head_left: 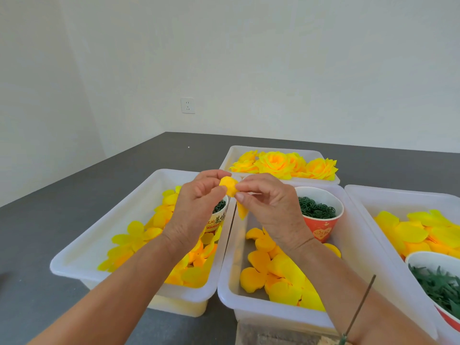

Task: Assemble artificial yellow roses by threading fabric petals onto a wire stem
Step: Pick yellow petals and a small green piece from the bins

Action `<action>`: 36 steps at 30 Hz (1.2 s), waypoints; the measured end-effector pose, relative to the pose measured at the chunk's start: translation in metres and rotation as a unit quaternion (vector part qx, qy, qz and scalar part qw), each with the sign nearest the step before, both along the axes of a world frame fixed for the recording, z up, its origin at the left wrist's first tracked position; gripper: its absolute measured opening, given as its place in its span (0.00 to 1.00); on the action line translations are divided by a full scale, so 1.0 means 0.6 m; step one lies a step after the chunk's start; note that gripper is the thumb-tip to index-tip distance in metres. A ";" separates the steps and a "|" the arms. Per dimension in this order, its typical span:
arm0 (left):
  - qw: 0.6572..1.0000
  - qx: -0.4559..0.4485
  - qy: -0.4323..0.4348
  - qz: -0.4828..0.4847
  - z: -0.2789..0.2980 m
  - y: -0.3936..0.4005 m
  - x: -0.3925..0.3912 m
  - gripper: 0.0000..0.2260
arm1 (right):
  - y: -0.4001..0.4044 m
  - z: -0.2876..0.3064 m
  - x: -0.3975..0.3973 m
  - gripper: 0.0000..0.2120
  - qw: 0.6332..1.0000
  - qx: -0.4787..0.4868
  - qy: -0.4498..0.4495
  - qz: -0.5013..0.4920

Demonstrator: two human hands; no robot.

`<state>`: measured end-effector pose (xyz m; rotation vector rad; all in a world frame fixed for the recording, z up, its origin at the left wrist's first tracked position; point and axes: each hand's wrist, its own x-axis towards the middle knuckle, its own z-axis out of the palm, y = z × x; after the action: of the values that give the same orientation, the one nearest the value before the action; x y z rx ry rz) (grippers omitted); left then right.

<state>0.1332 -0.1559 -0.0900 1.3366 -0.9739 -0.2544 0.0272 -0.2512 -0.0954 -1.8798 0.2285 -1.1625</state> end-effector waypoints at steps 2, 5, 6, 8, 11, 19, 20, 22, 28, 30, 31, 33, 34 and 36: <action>1.000 0.009 -0.026 0.005 -0.001 0.000 0.001 0.06 | -0.002 0.003 -0.001 0.08 1.000 0.017 -0.002 -0.018; 0.998 0.021 -0.062 0.000 -0.003 0.002 0.004 0.06 | -0.004 0.003 -0.005 0.10 0.997 -0.007 0.030 -0.066; 0.997 0.024 -0.071 -0.008 -0.004 0.004 0.006 0.06 | -0.005 0.004 -0.007 0.13 0.996 -0.035 0.050 -0.071; 0.994 0.042 -0.095 -0.017 -0.005 0.006 0.009 0.07 | -0.008 0.004 -0.012 0.17 0.986 -0.124 0.095 -0.063; 0.989 0.059 -0.136 -0.012 -0.005 0.009 0.011 0.11 | -0.009 0.004 -0.012 0.17 0.982 -0.131 0.130 -0.037; 0.972 0.050 -0.217 0.076 -0.013 -0.001 0.008 0.09 | -0.007 -0.001 -0.008 0.05 0.991 0.029 0.109 -0.077; 0.982 0.041 -0.170 0.068 -0.013 -0.001 0.009 0.08 | -0.008 0.003 -0.006 0.05 0.991 0.071 0.095 -0.060; 0.994 0.021 -0.095 0.048 -0.008 -0.001 0.009 0.07 | -0.010 0.012 -0.008 0.04 0.986 0.146 0.078 -0.021; 0.999 0.002 -0.010 0.039 -0.005 0.002 0.012 0.06 | -0.015 0.019 -0.020 0.06 0.980 0.169 0.079 0.071; 0.999 0.012 -0.004 0.045 -0.006 0.001 0.013 0.06 | -0.018 0.016 -0.019 0.06 0.989 0.109 0.093 0.033; 0.999 0.022 -0.011 0.043 -0.007 0.000 0.013 0.05 | -0.020 0.014 -0.018 0.06 0.991 0.086 0.099 0.012; 0.999 0.035 -0.022 0.031 -0.009 0.000 0.012 0.04 | -0.021 0.009 -0.017 0.06 0.992 0.077 0.099 -0.008; 0.999 0.036 -0.021 0.026 -0.008 0.000 0.012 0.04 | -0.020 0.008 -0.016 0.06 0.992 0.081 0.097 -0.013; 0.999 0.029 -0.010 0.020 -0.009 0.000 0.014 0.04 | -0.017 0.007 -0.014 0.06 0.992 0.091 0.091 -0.017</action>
<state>0.1418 -0.1561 -0.0956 1.4131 -0.9629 -0.2412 0.0189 -0.2616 -0.0911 -1.8249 0.4548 -0.9591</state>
